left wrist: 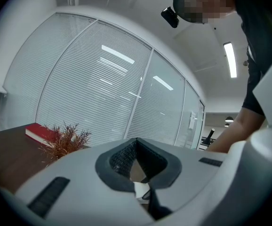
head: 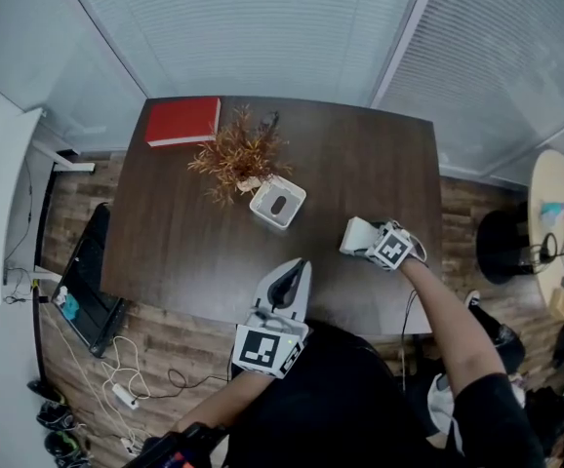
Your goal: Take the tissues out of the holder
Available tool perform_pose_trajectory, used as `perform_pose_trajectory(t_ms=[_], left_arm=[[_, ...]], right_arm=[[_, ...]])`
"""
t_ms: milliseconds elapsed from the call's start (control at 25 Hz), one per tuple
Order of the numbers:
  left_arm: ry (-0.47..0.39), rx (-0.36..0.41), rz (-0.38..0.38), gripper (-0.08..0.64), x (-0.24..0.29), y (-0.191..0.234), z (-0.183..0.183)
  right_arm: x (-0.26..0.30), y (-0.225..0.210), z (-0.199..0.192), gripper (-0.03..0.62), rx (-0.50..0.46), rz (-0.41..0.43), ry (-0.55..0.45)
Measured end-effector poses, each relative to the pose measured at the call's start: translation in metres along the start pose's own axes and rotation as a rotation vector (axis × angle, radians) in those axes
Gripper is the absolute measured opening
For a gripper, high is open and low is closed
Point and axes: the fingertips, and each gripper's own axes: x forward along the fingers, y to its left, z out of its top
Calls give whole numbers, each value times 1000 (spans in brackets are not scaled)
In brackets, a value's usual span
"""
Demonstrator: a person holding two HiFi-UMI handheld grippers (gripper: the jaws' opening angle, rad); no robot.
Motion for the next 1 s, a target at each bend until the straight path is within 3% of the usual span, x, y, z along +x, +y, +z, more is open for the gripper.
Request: perform_pose_trajectory(t_ms=[400, 800, 1000], left_arm=[[10, 7, -3, -2, 14, -5, -3], [24, 1, 0, -2, 19, -2, -7], [34, 3, -4, -2, 19, -2, -9]], right_arm=[[0, -12, -17, 393, -55, -15, 71], [2, -23, -29, 393, -40, -27, 112], [6, -22, -37, 393, -111, -36, 148]])
